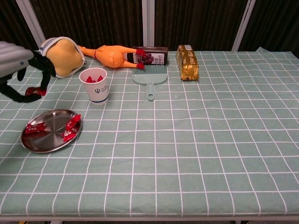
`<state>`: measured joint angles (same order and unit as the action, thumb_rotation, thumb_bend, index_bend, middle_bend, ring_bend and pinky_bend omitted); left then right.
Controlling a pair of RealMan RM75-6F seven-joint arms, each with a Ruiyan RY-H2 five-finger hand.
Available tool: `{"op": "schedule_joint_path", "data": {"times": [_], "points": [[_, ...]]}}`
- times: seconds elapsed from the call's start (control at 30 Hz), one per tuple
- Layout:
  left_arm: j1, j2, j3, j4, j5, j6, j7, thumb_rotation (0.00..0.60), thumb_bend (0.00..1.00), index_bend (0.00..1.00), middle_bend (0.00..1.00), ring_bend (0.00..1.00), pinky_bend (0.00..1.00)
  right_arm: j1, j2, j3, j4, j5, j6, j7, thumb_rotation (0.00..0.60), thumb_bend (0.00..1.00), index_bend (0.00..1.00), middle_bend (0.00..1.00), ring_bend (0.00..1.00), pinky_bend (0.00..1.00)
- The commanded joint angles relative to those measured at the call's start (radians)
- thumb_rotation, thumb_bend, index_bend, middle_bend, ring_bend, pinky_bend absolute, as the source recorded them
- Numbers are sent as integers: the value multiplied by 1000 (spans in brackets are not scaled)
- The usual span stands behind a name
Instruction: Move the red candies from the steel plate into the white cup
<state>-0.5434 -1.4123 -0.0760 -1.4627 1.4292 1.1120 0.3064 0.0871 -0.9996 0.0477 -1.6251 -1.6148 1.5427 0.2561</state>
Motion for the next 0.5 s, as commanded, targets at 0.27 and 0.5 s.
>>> {"op": "schedule_joint_path", "data": {"times": [0.27, 0.5], "points": [[-168, -67, -133, 54, -75, -140, -48, 600, 327, 622, 407, 267, 534, 1, -4, 0, 8, 8, -6, 5, 600, 268, 0, 178, 0, 167], [-237, -146, -157, 154, -177, -236, -26, 600, 326, 591, 403, 268, 504, -3, -6, 0, 19, 17, -5, 15, 600, 270, 0, 178, 0, 168]]}}
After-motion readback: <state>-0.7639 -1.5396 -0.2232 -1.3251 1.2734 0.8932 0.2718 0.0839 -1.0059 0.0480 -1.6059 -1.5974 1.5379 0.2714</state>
